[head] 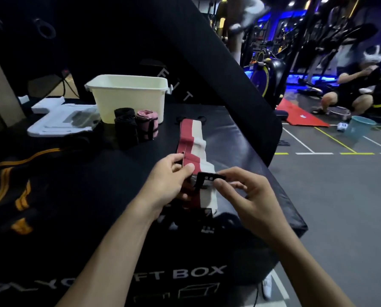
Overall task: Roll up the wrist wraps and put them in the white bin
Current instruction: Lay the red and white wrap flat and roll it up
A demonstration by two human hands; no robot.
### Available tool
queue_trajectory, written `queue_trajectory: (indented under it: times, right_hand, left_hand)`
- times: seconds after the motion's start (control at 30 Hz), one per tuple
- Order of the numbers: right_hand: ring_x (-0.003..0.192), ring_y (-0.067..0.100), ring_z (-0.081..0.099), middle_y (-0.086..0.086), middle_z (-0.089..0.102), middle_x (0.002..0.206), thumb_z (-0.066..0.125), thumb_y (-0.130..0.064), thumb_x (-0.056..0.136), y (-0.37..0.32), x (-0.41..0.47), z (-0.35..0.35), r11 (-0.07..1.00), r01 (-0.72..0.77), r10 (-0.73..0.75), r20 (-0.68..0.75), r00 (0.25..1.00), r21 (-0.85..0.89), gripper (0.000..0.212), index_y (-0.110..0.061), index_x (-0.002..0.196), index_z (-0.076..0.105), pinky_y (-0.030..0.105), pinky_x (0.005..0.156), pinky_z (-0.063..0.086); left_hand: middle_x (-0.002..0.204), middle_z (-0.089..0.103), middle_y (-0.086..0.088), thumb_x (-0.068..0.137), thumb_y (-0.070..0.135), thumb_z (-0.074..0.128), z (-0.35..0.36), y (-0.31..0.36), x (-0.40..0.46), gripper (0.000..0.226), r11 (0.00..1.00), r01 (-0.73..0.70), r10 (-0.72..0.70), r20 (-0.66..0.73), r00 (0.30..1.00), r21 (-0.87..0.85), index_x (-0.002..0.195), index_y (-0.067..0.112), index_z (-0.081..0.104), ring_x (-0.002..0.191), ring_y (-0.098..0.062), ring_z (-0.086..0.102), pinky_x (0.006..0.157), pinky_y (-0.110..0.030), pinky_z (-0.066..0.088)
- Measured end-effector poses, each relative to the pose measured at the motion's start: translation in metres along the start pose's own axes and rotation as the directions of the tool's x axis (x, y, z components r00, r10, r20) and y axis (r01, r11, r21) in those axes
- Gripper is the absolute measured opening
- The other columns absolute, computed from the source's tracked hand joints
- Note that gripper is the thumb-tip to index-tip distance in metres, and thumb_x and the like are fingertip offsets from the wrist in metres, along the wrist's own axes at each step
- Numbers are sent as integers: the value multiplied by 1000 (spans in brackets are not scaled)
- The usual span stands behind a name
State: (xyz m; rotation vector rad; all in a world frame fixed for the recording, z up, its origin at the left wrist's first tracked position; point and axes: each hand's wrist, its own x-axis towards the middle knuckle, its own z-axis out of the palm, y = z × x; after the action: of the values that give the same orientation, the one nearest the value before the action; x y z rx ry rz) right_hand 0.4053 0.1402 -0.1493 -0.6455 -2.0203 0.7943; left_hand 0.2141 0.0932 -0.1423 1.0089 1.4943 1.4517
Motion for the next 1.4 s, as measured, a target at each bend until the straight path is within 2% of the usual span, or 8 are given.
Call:
queue_trajectory:
  times: [0.13,0.23,0.37,0.57,0.7,0.9,1.2,1.4]
  right_hand:
    - [77,10,68,-12,75,85,74,-30,90,-3,-16,6,1000,-25,25,-100,995,1,8,-26,97,76,33,70,52]
    - [73,15,71,-8,76,83,78,-25,89,-5,-20,10,996,-60,69,-145,987,68,6,-23,94,76,40,70,58]
    - [67,21,71,-4,75,77,80,-22,87,-6,-23,16,985,-127,143,-150,978,113,5,-22,90,76,47,69,59]
    - [66,28,69,-1,74,74,77,-23,90,-18,-20,29,982,-141,158,-136,978,130,5,-22,85,75,48,67,58]
    - [69,24,69,-2,75,78,74,-19,93,-28,-21,24,980,-129,146,-101,984,153,5,-19,88,76,41,69,56]
    - [73,13,68,1,76,82,73,-17,93,-11,-51,22,961,-226,231,-15,973,162,5,-18,91,77,30,73,54]
    - [79,8,68,4,77,87,69,-13,94,-17,-65,14,896,-211,257,-69,964,391,9,-8,94,76,16,73,49]
    - [78,9,69,2,77,84,69,-14,94,-16,-65,12,914,-214,246,-53,968,344,9,-15,91,78,20,74,52]
  left_hand:
    - [90,71,12,95,35,69,-25,-7,-17,10,833,-105,191,-104,976,544,102,33,61,69,-9,67,55,-27,50]
    - [76,71,18,92,30,74,-41,-6,-42,8,716,-201,220,58,974,669,86,32,69,65,3,63,59,-15,44]
    - [77,71,24,89,35,78,-40,-12,-80,9,703,-291,125,290,949,649,98,34,77,67,5,62,64,-9,44]
    - [95,71,21,86,41,81,-20,-37,-105,22,710,-328,280,177,943,623,108,36,76,89,8,64,75,-8,45]
    - [91,72,26,90,47,71,-19,-44,-105,13,676,-328,331,125,935,660,102,40,71,87,4,68,80,-29,55]
    - [79,71,21,85,57,71,-13,-42,-101,21,691,-361,346,152,926,626,98,41,71,73,0,66,72,-28,55]
    - [72,72,12,90,32,79,-16,-32,-90,5,742,-448,421,173,890,499,88,29,76,62,-10,67,65,-34,55]
    - [75,72,11,91,27,79,-18,-36,-92,4,708,-516,509,159,846,482,91,28,75,64,-13,69,62,-36,56]
